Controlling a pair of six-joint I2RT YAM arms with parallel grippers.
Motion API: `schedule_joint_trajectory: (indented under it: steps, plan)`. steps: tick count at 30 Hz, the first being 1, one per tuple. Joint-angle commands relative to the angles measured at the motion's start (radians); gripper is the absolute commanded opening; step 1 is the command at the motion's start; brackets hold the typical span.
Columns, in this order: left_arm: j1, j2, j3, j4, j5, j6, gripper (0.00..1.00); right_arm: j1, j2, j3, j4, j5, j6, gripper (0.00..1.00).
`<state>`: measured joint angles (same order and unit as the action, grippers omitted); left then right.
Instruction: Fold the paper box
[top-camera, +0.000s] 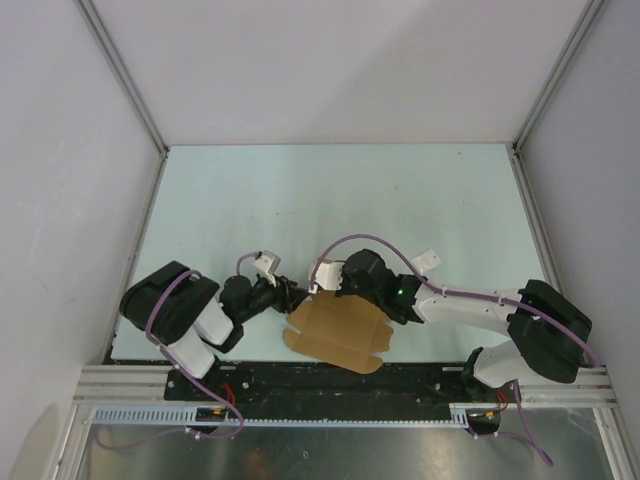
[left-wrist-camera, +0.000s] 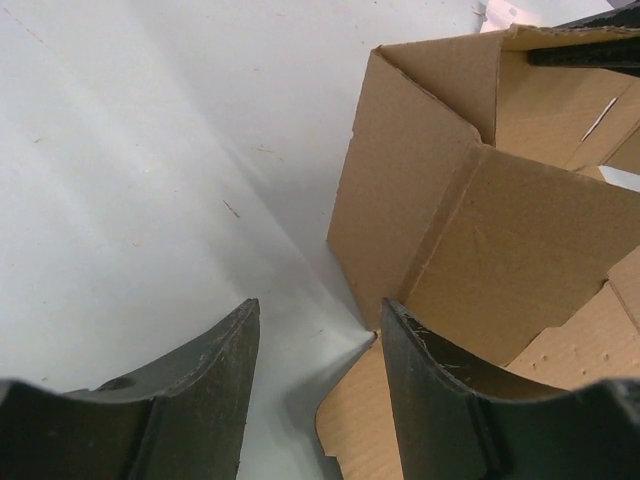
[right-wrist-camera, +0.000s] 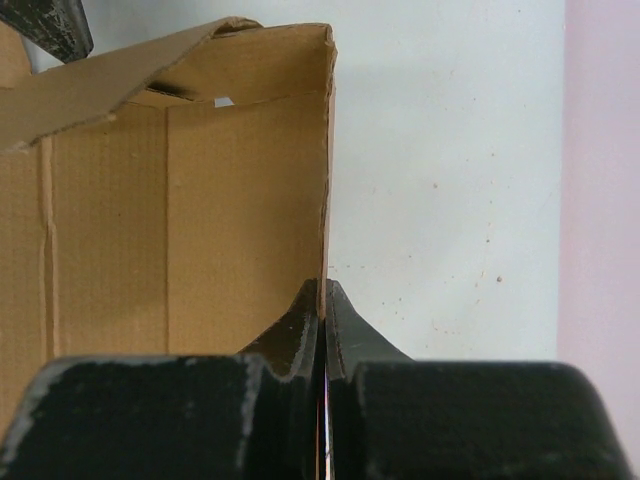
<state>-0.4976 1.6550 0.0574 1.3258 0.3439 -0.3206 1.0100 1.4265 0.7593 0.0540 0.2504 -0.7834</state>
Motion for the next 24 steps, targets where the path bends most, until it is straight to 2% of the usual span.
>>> schedule_joint_trajectory:
  steps: [1,12,24]
  plan:
    - [-0.015,-0.038,-0.022,0.351,-0.006,0.029,0.56,0.032,0.014,-0.018,0.032,0.033,0.004,0.0]
    - [-0.038,-0.138,-0.1,0.351,-0.065,0.049,0.56,0.07,0.014,-0.032,0.033,0.07,0.013,0.0]
    - [-0.075,-0.159,-0.139,0.352,-0.092,0.058,0.55,0.136,0.066,-0.044,0.061,0.156,0.035,0.0]
